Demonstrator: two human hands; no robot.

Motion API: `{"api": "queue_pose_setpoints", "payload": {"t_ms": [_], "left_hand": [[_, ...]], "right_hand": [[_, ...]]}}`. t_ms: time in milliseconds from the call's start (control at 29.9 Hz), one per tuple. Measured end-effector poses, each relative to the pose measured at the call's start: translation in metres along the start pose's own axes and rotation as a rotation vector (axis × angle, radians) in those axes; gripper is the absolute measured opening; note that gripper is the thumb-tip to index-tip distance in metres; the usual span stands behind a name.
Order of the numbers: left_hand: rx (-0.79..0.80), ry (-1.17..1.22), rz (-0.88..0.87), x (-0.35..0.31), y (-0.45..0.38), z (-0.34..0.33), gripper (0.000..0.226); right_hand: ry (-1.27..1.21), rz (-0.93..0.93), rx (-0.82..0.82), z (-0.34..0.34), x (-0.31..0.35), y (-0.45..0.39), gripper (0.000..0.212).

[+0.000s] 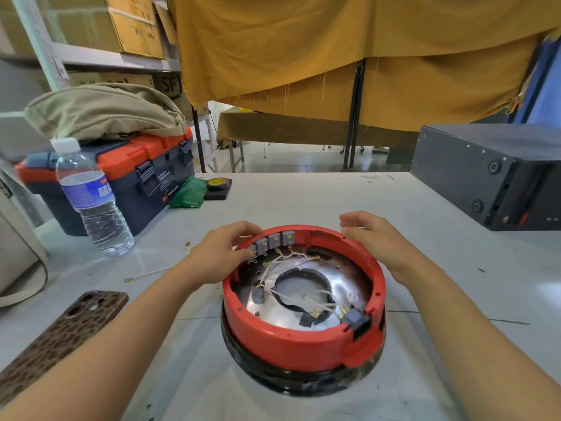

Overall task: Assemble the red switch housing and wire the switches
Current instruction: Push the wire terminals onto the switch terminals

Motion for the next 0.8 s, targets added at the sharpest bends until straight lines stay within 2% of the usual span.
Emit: {"api": "queue_pose_setpoints", "payload": {"t_ms": [167,334,468,535,635,802], "left_hand": [[0.217,0.003,-0.136,-0.018,-0.013,-0.016,0.040],[0.288,-0.012,-0.212,-0.029,-0.027,-0.028,0.045],[0.207,-0.064,-0.254,-0.037,-0.038,-0.031,0.042],[0.143,-0.090,-0.280,-0.042,-0.041,-0.030,0.038],[0.055,-0.262,-0.357,-0.050,-0.042,-0.030,0.028],[-0.002,-0.352,-0.435,-0.067,-0.035,-0.030,0.017]], "right_hand": [[0.088,0.035,0.161,-0.015,0.006,-0.002,0.041],[0.206,0.072,0.302,-0.034,0.012,-0.004,0.047],[0.253,0.094,0.339,-0.044,0.016,-0.009,0.044],[0.295,0.109,0.301,-0.043,0.015,-0.013,0.040],[0.255,0.089,0.235,-0.038,0.009,-0.016,0.036],[0.227,0.044,0.141,-0.028,-0.001,-0.016,0.033]]}}
Point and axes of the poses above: each hand's wrist, its own y-axis away from the middle knuckle, its own z-axis out of the back of the hand, x = y × z, the point moved 9 cm from there along -y, towards the middle knuckle, and after that the axes turned 1 degree about y, right-handed, at the moved point
